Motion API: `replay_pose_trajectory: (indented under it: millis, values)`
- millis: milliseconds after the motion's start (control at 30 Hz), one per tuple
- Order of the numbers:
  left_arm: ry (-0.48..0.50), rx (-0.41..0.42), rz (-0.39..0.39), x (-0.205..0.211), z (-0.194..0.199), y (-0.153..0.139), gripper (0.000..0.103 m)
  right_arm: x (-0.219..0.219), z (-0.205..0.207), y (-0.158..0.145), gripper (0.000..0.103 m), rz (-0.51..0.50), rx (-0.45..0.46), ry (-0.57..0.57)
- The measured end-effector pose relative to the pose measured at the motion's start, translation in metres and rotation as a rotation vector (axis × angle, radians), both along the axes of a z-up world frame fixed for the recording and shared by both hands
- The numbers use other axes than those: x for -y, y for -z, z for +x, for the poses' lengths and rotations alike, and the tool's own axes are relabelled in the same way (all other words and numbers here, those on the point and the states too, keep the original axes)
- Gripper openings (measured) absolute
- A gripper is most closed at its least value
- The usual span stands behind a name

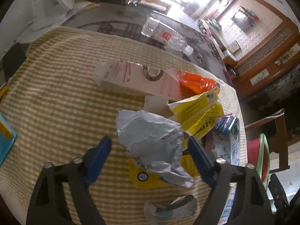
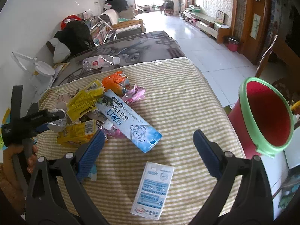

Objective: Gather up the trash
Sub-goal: 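Grasp the crumpled grey paper with the left tool while the right tool returns to the table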

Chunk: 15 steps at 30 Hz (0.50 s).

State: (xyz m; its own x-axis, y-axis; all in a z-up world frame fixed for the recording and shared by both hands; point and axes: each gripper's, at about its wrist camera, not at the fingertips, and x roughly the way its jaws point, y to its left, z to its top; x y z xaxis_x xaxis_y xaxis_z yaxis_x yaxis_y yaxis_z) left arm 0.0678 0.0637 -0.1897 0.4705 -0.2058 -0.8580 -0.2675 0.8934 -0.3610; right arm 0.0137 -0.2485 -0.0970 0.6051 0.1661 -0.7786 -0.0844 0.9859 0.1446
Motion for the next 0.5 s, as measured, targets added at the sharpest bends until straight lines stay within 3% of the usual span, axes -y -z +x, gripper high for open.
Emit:
replay_pose_trajectory:
  millis: [67,133,500]
  values:
    - [0.02,0.003,-0.021,-0.004,0.0,0.003,0.055,-0.005,0.001,0.003,0.097,-0.002,-0.012,0.005]
    - [0.036,0.011,-0.037,-0.009,-0.003,0.002,0.052,-0.01,0.003,0.006,0.097,0.003,-0.028,0.002]
    - [0.077,0.048,0.041,-0.037,-0.03,-0.008,0.051,-0.033,0.056,0.035,0.097,-0.017,-0.136,-0.103]
